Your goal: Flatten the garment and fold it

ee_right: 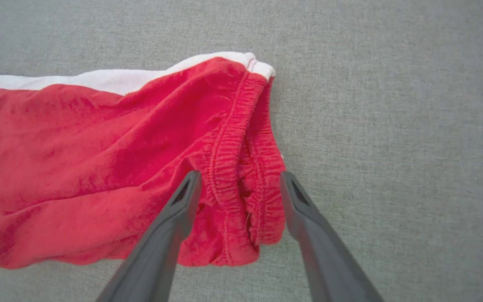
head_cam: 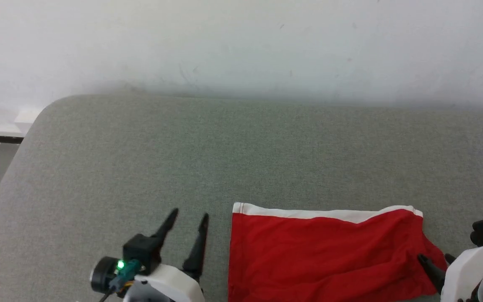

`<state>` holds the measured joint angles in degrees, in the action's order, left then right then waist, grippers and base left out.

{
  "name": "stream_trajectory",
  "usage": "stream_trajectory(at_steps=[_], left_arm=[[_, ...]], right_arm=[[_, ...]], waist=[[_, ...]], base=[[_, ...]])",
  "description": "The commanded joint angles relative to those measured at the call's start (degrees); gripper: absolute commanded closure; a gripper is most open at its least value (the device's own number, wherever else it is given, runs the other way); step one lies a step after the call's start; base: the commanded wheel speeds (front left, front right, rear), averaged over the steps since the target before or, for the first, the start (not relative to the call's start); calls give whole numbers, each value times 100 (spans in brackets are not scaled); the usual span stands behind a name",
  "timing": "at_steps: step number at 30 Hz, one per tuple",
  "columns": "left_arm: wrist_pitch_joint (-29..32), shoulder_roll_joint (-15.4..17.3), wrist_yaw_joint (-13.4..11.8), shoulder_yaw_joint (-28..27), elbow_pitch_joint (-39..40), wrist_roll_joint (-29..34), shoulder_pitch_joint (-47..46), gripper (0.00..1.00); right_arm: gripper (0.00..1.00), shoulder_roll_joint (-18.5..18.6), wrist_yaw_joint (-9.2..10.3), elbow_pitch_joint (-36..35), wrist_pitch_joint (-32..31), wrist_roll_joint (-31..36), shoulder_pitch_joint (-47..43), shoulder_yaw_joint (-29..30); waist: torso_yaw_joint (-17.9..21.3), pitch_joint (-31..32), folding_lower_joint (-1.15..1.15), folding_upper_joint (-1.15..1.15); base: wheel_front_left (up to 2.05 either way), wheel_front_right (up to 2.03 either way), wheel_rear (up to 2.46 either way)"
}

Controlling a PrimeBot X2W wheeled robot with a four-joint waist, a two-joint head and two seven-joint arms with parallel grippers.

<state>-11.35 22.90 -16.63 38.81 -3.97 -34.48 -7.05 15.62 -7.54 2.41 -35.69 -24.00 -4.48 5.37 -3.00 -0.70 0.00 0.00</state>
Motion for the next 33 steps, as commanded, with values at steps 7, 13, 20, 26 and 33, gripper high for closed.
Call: stream_trajectory(at_steps=[7, 13, 20, 26, 33], left_arm=[[-359, -41, -244, -673, 324, 945, -70, 0], [-363, -164, -235, -1280, 601, 1725, 369, 0], [-363, -332, -97, -1847, 434, 2100, 767, 0], [-364, -547, 70, -2105, 376, 2399, 864, 0], [-364, -786, 315, -2341, 316, 2519, 944, 0]], right_arm=[[0, -511, 5, 655, -24, 562, 161, 493], [0, -669, 5, 1032, 7, 584, 195, 513], [95, -734, 5, 1207, -44, 115, 139, 184], [100, -643, 5, 1260, 263, -63, 221, 153], [100, -291, 5, 1409, 697, 83, 419, 695]], waist=[[-197, -186, 0, 0], [-274, -285, 0, 0], [-320, -383, 0, 0], [-299, -419, 0, 0], [-274, -353, 0, 0]], base=[[0, 0, 0], [0, 0, 0], [0, 0, 0], [0, 0, 0], [0, 0, 0]])
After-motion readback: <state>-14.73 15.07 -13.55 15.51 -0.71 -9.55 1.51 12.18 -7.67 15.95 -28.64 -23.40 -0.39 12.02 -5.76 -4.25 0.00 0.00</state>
